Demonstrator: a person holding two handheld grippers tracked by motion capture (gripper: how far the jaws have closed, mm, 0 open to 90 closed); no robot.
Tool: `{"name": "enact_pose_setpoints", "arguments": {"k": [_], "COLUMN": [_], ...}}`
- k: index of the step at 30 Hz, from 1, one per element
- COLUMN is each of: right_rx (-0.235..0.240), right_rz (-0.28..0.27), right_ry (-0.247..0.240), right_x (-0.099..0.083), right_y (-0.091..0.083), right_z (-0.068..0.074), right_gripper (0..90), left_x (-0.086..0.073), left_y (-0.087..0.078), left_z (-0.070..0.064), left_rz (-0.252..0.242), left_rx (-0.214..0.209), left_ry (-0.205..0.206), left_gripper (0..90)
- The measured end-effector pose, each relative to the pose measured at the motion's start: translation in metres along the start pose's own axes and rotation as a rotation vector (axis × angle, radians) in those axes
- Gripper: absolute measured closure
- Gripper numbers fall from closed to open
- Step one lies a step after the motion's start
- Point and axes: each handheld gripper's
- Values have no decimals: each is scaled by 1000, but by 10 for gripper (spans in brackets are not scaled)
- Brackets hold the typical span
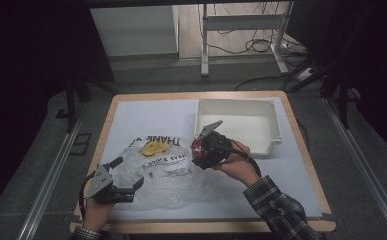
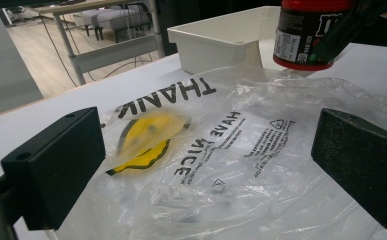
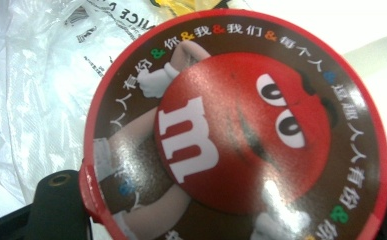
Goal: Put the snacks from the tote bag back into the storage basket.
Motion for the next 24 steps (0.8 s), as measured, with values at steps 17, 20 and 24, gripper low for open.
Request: {"name": "enact_pose_setpoints", "arguments": {"k": [17, 20, 24], "right_rx": [-39, -50, -54], "right_rz": [0, 5, 1], "right_ry": [20, 22, 31], "right_x": [-16, -19, -21], "right_y": [-22, -24, -26], "right_z": [-21, -26, -33], "right_gripper": [257, 257, 257], "left_x": [0, 0, 0], "left_y": [0, 0, 0], "left_z": [0, 0, 0], "left_rz": [1, 1, 1], "left_rx": [3, 4, 4], "left_ry": [-2, -3, -2], "left_gripper": [6, 6, 6]}}
Point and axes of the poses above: each handheld gripper's, and its own axes: y roughly forward along the jaws, x roughly out of its top, z roughly to its left, and after that the axes turned 11 degrees about x, right-handed
